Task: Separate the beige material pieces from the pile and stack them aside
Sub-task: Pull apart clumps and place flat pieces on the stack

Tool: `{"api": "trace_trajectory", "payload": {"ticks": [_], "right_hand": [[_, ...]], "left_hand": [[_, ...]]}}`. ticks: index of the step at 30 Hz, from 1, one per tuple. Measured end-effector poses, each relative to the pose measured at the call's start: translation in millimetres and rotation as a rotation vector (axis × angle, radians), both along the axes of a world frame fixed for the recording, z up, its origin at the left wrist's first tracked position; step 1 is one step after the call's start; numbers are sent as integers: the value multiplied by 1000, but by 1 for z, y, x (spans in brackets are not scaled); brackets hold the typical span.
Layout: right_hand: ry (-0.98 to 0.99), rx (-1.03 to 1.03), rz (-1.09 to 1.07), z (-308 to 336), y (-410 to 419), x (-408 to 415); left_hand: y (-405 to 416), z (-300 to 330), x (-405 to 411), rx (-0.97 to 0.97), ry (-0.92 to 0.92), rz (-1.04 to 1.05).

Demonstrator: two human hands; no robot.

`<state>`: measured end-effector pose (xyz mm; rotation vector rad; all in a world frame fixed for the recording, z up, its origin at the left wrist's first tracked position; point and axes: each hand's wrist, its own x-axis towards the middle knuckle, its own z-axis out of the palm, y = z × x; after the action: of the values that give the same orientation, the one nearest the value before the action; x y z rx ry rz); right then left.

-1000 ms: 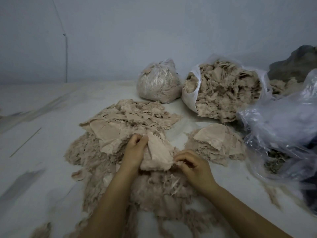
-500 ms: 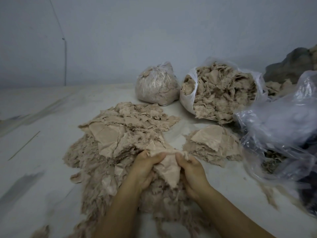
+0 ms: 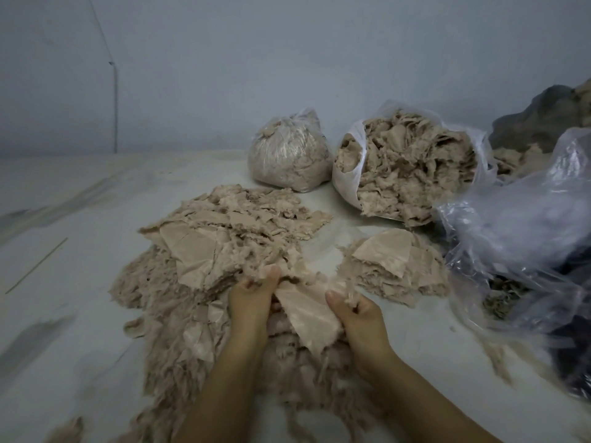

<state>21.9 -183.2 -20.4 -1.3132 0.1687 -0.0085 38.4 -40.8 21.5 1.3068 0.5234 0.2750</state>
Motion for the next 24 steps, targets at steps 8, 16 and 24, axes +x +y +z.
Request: {"api": "trace_trajectory", "payload": {"ticks": [8, 16, 24], "right_hand": [[-134, -34, 21, 8, -2, 2], [-69, 168, -134, 16, -26, 5], [-101, 220, 32, 27, -13, 0]], "left_hand": [[-13, 3, 8, 1045, -400, -529], [11, -11, 19, 856, -250, -266], [-24, 15, 10, 220, -93, -739]]}}
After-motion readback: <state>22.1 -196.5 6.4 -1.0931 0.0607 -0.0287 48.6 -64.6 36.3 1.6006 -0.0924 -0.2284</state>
